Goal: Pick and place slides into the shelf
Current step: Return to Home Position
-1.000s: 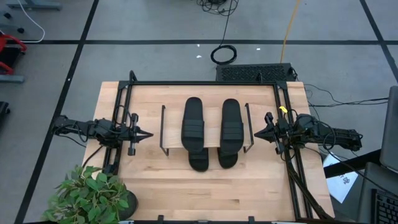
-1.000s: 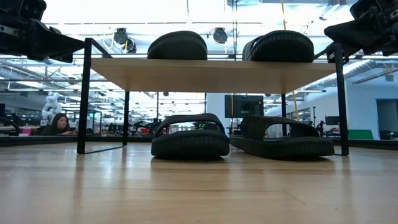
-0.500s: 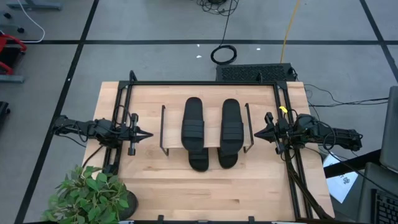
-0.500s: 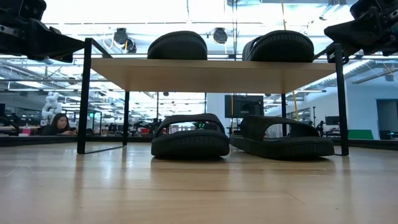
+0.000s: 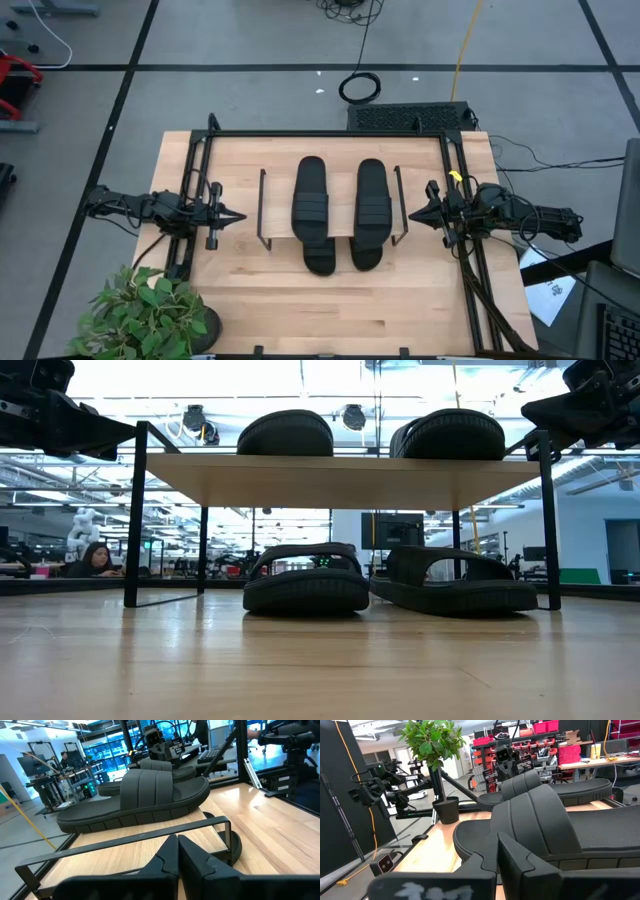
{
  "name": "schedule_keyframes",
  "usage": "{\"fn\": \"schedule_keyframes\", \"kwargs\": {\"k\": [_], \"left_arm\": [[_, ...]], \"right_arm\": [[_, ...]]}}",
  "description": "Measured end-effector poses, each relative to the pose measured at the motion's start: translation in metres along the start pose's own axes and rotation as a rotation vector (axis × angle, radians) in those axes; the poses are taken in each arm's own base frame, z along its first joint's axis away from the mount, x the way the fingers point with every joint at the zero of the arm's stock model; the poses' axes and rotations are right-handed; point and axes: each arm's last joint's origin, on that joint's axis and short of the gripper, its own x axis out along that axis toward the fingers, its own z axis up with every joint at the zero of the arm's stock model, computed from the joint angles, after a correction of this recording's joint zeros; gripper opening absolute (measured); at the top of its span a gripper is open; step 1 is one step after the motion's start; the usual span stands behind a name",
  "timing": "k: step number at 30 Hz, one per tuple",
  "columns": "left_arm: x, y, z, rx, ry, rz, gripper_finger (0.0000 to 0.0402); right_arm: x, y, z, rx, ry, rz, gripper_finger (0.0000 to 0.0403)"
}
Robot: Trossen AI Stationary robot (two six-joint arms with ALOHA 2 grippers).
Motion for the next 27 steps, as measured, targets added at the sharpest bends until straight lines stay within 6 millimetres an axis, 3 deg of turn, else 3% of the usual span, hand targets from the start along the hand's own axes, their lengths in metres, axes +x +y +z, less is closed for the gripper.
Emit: {"fn": "schedule_keyframes", "kwargs": {"k": [27], "left_arm": [[0.0,0.0,0.0,0.0,0.0,0.0,0.0024]], "right_arm": [[0.0,0.0,0.0,0.0,0.0,0.0,0.0]]}}
